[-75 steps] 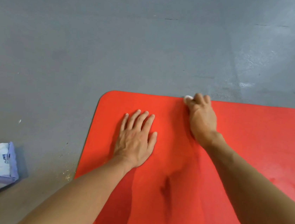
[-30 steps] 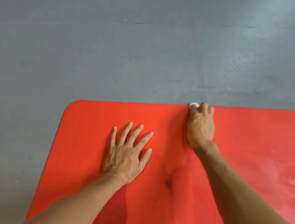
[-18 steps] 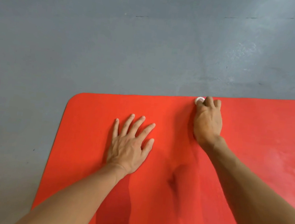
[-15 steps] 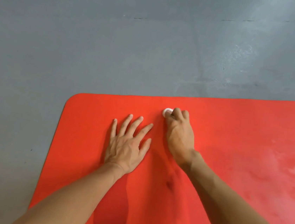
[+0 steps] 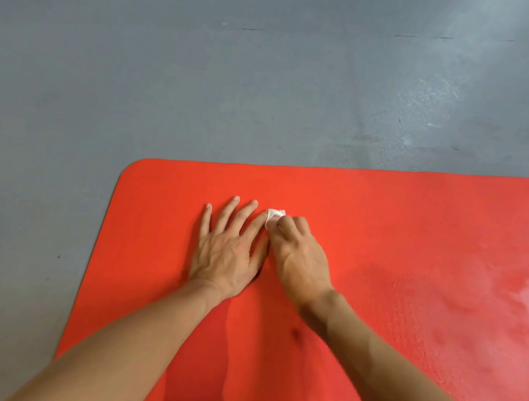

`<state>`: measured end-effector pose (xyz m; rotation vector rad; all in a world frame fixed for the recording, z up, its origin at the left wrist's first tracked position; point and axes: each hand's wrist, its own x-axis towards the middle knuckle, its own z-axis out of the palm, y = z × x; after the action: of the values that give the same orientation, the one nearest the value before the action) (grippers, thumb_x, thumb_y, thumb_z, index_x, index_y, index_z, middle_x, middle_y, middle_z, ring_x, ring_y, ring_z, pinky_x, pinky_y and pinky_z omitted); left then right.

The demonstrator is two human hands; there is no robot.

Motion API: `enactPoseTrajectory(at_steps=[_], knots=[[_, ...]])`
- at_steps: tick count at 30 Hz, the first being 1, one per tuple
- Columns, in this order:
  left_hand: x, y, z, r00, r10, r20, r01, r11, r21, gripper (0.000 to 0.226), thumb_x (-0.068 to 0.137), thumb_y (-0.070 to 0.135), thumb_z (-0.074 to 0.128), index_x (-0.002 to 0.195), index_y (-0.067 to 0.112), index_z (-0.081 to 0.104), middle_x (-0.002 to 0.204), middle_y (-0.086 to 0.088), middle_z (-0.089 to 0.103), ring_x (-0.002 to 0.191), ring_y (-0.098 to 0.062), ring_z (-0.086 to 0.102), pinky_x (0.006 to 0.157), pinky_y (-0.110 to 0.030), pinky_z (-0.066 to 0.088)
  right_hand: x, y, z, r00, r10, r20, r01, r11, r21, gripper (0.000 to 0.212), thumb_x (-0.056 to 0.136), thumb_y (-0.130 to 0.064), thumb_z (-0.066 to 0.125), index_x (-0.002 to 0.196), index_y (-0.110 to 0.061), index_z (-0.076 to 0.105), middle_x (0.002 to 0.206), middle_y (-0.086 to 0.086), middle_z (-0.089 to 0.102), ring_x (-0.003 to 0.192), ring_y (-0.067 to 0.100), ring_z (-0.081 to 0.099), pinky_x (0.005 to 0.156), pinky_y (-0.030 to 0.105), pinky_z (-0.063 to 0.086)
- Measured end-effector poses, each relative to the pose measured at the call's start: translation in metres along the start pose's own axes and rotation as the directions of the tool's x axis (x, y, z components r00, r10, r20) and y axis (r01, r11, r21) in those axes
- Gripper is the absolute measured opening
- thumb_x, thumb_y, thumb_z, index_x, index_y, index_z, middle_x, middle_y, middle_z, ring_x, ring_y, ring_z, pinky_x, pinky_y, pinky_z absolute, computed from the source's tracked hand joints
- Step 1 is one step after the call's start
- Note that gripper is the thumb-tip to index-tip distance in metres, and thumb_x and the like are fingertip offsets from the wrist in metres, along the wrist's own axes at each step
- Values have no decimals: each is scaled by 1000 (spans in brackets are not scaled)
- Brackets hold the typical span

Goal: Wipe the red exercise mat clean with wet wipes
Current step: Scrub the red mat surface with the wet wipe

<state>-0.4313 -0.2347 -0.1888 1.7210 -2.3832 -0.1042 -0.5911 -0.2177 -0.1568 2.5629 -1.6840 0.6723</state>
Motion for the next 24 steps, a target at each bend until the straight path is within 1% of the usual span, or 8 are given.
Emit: enactPoseTrajectory(at_steps=[3,7,9,13,17,20,22,24], knots=[[1,1,-1,1000,-6,0,6,1000,-4,57,103,52,26,156,40,45,163,10,42,158,-21,24,125,-62,15,-7,54,-9,988,146,-43,-149,987,-67,15,93,-10,64,107,-9,69,93,9,59,89,25,44,73,35,41],[0,2,-1,1000,-16,7,16,1000,0,57,104,50,23,157,41,42,164,12,40,159,-20,21,126,-61,13,-12,88,-11,881,464,-94,-473,874,-115,33,91,-8,51,118,-6,70,101,12,59,99,35,49,78,42,49],[0,1,0,1000,-13,-4,13,1000,-6,56,104,50,25,156,40,45,163,11,42,158,-21,24,126,-62,15,-11,49,-4,911,405,-78,-409,912,-46,38,91,-16,48,121,-9,70,105,9,62,101,31,49,80,39,47],[0,0,0,1000,-2,-12,2,1000,-16,56,103,48,26,154,38,47,162,8,44,157,-22,26,125,-62,16,-27,0,4,996,42,81,-50,995,88,34,101,-18,50,128,-5,66,107,5,64,97,29,59,84,38,54],[0,1,-1,1000,-10,4,10,1000,-11,57,104,50,23,156,41,44,163,11,41,158,-20,22,126,-61,13,-37,68,-14,961,274,-18,-275,959,-68,18,104,-26,55,114,-20,68,106,1,61,106,20,54,85,29,39],[0,0,1,1000,-12,1,12,1000,-8,57,104,50,23,156,41,43,164,11,40,158,-20,21,126,-61,12,-35,66,-14,889,452,-74,-455,890,-39,31,97,-10,54,125,-8,67,112,9,62,111,33,54,90,29,38],[0,0,1,1000,-10,-13,10,1000,-14,56,104,50,25,155,40,45,163,10,42,158,-20,23,126,-61,13,-35,28,-4,904,425,-47,-421,903,81,33,100,-10,53,130,-10,66,117,6,62,114,27,54,99,26,41],[0,0,2,1000,-6,-22,5,1000,-18,57,103,50,25,155,39,46,163,9,43,158,-21,24,126,-61,14,-39,-8,0,970,242,12,-240,952,190,36,102,-10,51,135,-5,62,125,7,63,120,25,56,105,33,46]])
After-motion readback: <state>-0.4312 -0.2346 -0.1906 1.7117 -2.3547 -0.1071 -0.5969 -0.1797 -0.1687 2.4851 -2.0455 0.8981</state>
